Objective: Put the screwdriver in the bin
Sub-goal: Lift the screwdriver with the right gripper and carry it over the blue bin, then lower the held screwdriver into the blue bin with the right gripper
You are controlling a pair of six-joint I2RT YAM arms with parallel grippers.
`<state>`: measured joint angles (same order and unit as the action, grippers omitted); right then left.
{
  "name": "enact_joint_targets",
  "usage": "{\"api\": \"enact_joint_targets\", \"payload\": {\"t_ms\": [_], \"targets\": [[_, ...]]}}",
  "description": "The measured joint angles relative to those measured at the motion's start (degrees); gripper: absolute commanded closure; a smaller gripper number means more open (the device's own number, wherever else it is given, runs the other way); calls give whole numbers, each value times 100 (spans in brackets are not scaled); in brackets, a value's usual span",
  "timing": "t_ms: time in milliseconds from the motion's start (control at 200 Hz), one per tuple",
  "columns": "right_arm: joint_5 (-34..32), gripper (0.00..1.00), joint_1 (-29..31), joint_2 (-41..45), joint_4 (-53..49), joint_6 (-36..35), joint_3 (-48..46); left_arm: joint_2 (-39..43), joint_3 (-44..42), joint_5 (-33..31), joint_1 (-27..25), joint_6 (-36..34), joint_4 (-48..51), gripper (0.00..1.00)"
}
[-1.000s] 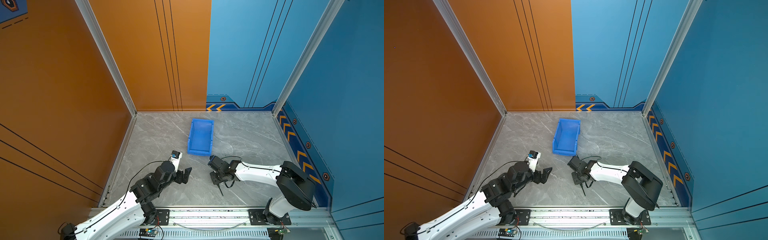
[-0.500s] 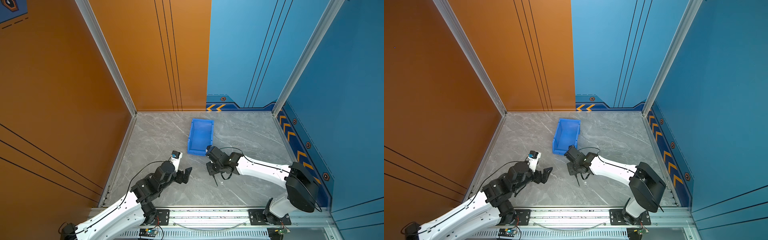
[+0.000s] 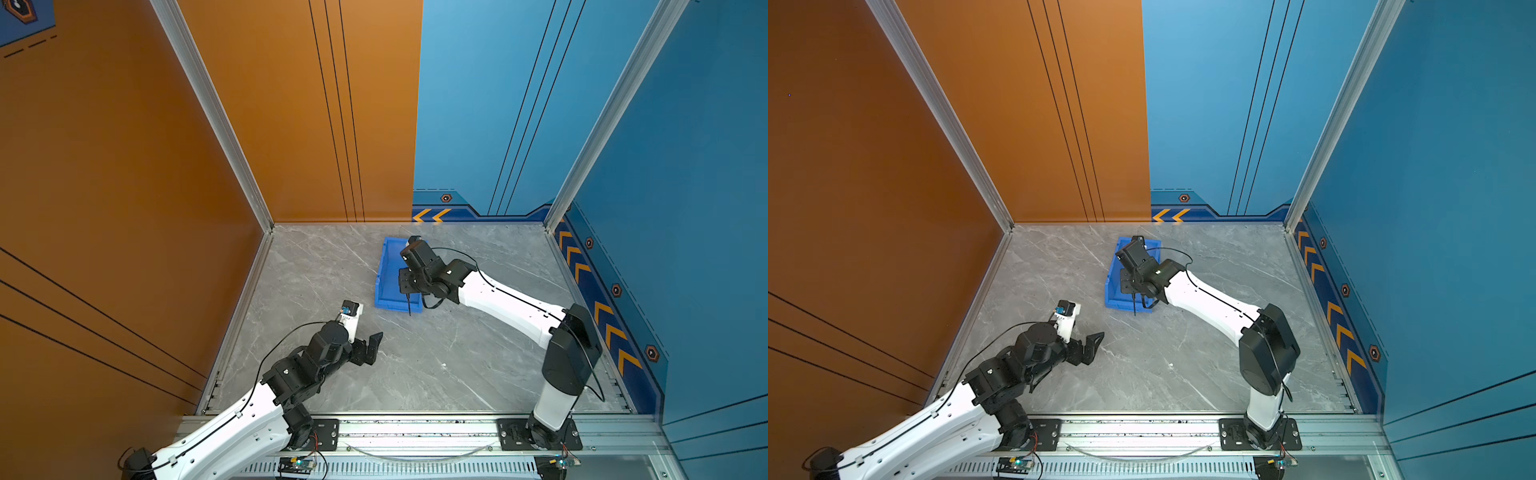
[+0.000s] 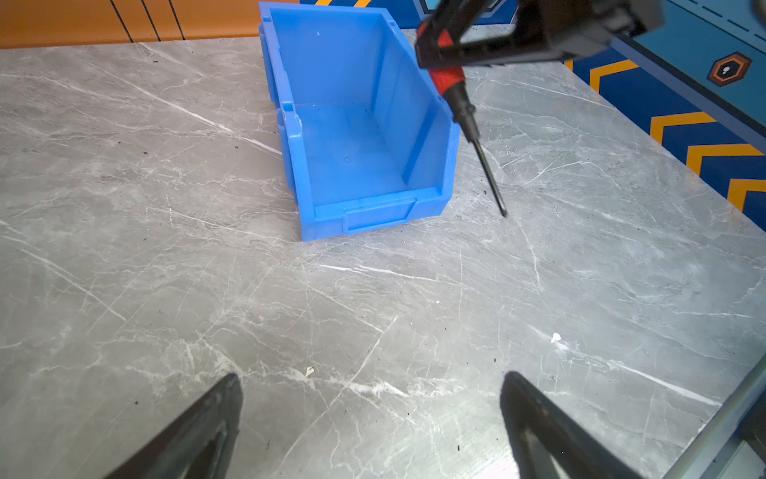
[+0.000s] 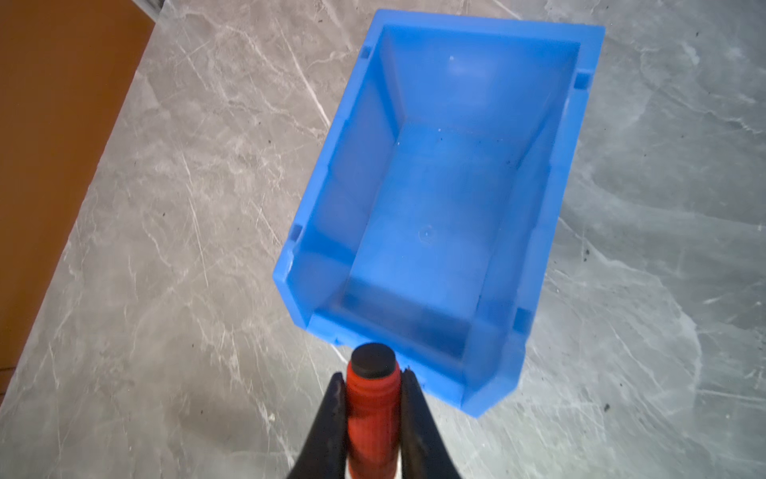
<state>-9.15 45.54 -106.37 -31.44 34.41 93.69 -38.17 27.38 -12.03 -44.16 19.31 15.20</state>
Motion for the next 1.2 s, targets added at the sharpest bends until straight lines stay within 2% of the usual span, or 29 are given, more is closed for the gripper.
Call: {"api": "enact_joint_targets", "payload": {"t_ms": [315, 626, 921, 1197], "targets": [[-179, 100, -195, -1329, -63, 212, 1322, -17, 0, 2, 184, -22, -79, 2], [-328, 100, -520, -2096, -146, 319, 2055, -46, -7, 7, 330, -39, -125, 2], [-424, 100, -726, -2789, -155, 424, 2524, -101, -7, 28, 448, -37, -175, 2], [-472, 100, -719, -3027, -208, 448, 2643, -210, -22, 120, 573, -35, -234, 2]]}}
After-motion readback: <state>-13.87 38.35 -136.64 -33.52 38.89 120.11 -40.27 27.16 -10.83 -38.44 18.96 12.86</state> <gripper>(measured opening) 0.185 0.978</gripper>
